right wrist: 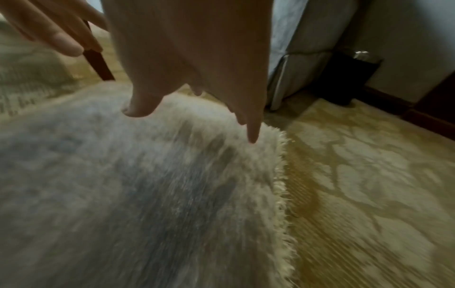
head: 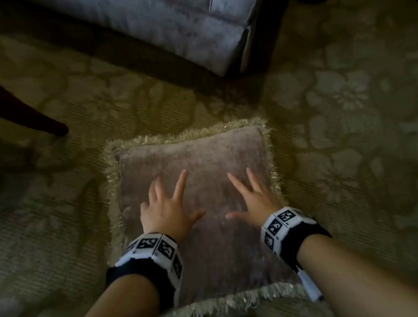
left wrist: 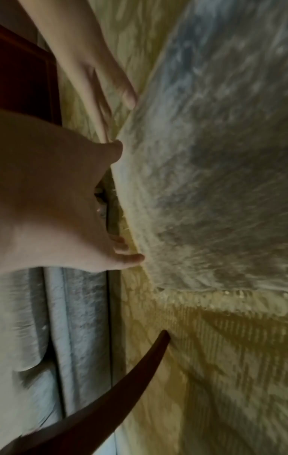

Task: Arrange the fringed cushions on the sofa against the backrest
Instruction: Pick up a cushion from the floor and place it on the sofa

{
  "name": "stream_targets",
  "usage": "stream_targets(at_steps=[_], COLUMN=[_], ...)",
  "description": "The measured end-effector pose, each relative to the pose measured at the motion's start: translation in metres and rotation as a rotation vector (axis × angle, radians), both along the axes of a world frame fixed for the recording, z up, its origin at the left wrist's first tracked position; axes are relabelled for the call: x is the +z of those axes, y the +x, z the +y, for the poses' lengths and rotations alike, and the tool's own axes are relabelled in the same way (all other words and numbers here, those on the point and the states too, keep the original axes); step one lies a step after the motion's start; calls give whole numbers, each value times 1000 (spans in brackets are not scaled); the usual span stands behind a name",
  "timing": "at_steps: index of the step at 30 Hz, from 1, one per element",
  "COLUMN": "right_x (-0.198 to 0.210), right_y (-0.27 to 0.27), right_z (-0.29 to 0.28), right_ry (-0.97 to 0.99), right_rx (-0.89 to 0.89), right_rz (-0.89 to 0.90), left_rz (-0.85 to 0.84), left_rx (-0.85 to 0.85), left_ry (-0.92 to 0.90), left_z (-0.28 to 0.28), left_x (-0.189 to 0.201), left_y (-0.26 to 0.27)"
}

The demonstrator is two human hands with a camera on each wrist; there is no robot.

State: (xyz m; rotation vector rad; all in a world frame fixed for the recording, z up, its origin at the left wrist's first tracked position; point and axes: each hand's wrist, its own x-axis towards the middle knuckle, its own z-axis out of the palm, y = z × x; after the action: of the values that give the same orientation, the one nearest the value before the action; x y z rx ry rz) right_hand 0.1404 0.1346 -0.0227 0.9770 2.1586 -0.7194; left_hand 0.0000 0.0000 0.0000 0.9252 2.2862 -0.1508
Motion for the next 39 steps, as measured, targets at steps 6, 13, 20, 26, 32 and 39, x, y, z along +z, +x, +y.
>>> stream_targets(at_steps=[6,13,20,26,32,39], right_x=[-66,-84,-102,-118,-121,-127], right_y=[-6,11,42,41,43,42], right_z=[-3,11,50,57,61,63], right_ry=[145,205,78,5,-126,-169], right_rx=[164,101,-183,-264,-326,-446], right_rz=[-36,21,-163,-138,1,101], left_rz=[15,-8,-195,-293,-385,-356], left_rx=[-77,25,336,541,565,418], left_ry=[-86,-42,-39,47,167,304], left_z=[-12,-30,-54,-77,-81,-80], left_x=[-67,-92,-108,-135,-139,-135], left_y=[-5,-16,-45,-58,-60,-60])
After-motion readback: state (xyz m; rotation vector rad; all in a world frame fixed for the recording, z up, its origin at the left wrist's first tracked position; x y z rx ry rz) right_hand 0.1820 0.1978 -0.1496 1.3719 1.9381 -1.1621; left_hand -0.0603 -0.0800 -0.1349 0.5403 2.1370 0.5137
